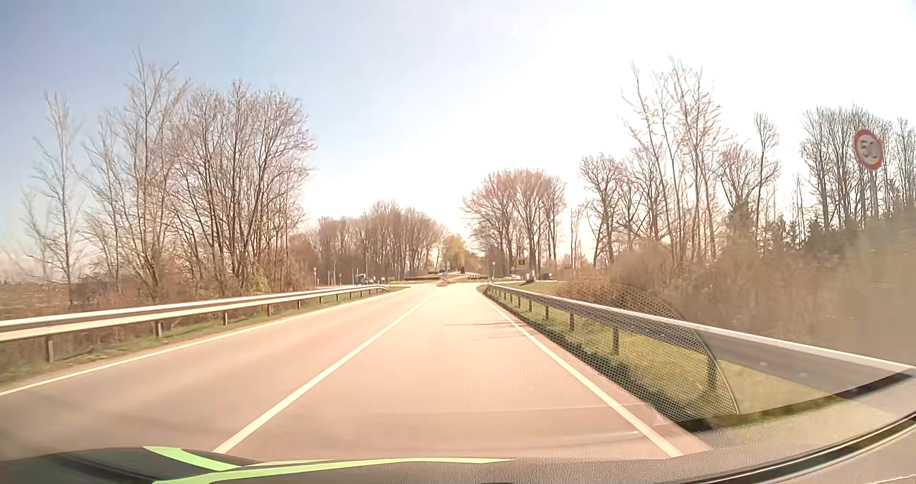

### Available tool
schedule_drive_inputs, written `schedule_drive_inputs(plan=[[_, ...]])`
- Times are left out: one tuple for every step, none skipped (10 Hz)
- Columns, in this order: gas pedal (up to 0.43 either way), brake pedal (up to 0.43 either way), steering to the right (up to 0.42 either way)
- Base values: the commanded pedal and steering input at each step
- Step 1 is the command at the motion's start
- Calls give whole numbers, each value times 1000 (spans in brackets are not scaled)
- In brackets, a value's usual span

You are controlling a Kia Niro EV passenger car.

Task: Follow the waypoints while adhering to traffic rules and regulations

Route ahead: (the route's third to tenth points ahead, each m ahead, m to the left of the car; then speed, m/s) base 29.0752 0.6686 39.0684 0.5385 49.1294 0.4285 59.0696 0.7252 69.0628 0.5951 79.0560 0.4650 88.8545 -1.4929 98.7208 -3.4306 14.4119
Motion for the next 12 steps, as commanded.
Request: schedule_drive_inputs(plan=[[0,0,1],[0,0,1],[0,0,1],[0,0,1],[0,0,2],[0,0,1],[0,0,2],[0,0,1],[0,0,0],[0,0,1],[0,0,1],[0,0,0]])
